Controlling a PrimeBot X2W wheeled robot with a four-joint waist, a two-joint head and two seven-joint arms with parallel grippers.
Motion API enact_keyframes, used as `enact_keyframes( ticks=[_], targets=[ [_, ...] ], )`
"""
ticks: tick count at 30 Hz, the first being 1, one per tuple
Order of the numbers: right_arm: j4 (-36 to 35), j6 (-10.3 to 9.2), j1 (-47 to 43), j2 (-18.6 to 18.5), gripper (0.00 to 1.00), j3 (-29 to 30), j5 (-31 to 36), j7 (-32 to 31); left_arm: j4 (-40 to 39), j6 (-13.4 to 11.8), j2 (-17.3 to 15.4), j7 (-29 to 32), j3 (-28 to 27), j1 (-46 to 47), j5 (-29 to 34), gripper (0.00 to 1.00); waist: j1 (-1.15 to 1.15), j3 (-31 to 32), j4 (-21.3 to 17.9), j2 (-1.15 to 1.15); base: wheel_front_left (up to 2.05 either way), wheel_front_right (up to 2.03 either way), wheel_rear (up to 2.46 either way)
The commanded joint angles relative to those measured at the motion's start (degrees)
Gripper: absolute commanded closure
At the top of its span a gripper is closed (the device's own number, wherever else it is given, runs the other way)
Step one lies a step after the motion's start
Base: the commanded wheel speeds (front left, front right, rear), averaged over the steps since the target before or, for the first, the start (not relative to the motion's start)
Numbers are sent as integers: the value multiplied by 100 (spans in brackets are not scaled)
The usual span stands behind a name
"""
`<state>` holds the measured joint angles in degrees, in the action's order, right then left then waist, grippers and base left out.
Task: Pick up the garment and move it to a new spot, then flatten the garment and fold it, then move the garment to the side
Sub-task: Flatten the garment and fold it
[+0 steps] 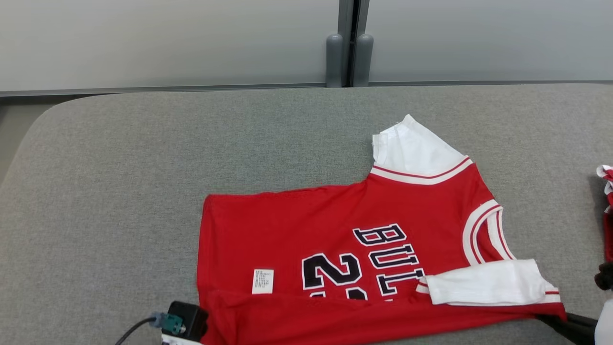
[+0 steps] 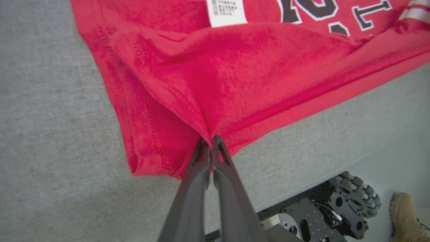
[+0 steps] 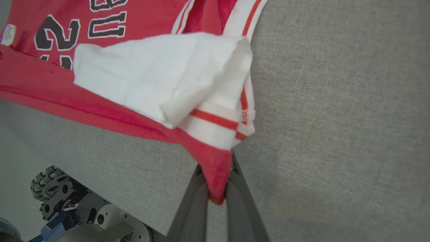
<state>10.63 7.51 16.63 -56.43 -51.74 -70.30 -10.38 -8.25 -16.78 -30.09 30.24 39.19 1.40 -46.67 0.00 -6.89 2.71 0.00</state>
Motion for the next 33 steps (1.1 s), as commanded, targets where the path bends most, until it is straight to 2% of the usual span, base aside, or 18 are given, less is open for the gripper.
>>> enact_keyframes(
  ticks=[1,5,6,7,8,9,13,19,23,25,33],
  targets=[
    [-45,-3,-141,-71,100,-14,-85,-26,-89,-96,-68,-72,-16,-213,-34,100,0,-13,-39,0,0,0,0],
    [-38,-3,-233,-41,100,-60,-104,-104,-186,-192,-64,-208,-44,-437,-45,100,0,-24,-80,0,0,0,0],
    [-20,-3,-234,-14,69,-73,-56,-116,-193,-232,-55,-242,-58,-479,-42,73,0,-27,-91,0,0,0,0],
    [1,-3,-218,18,13,-80,-11,-115,-205,-246,-51,-273,-61,-513,-33,20,0,-26,-104,0,0,0,0],
    [14,-3,-205,45,13,-90,9,-141,-223,-265,-39,-316,-74,-532,-11,0,0,-30,-117,0,0,0,0],
    [10,-3,-180,68,0,-91,25,-171,-243,-295,-13,-353,-93,-541,-3,0,0,-41,-134,0,0,0,0],
    [-4,-2,-66,36,0,23,116,-146,-331,-355,-49,-374,-106,-411,100,0,0,-92,-190,0,0,0,0],
    [-403,-2,299,-427,0,440,162,-108,-806,-567,-341,-302,-308,-136,351,0,0,-288,-298,0,0,0,0],
    [-536,-2,779,-598,0,724,321,-199,-1036,-664,-433,-142,-407,451,645,0,0,-588,-198,0,0,0,0],
    [-498,-2,1112,-550,0,829,429,-318,-939,-665,-321,-2,-351,947,826,0,0,-775,-87,0,0,0,0],
    [112,-2,2465,-52,0,884,925,-741,307,-394,638,381,101,2829,1295,0,0,-1395,601,0,0,0,0]
  ],
)
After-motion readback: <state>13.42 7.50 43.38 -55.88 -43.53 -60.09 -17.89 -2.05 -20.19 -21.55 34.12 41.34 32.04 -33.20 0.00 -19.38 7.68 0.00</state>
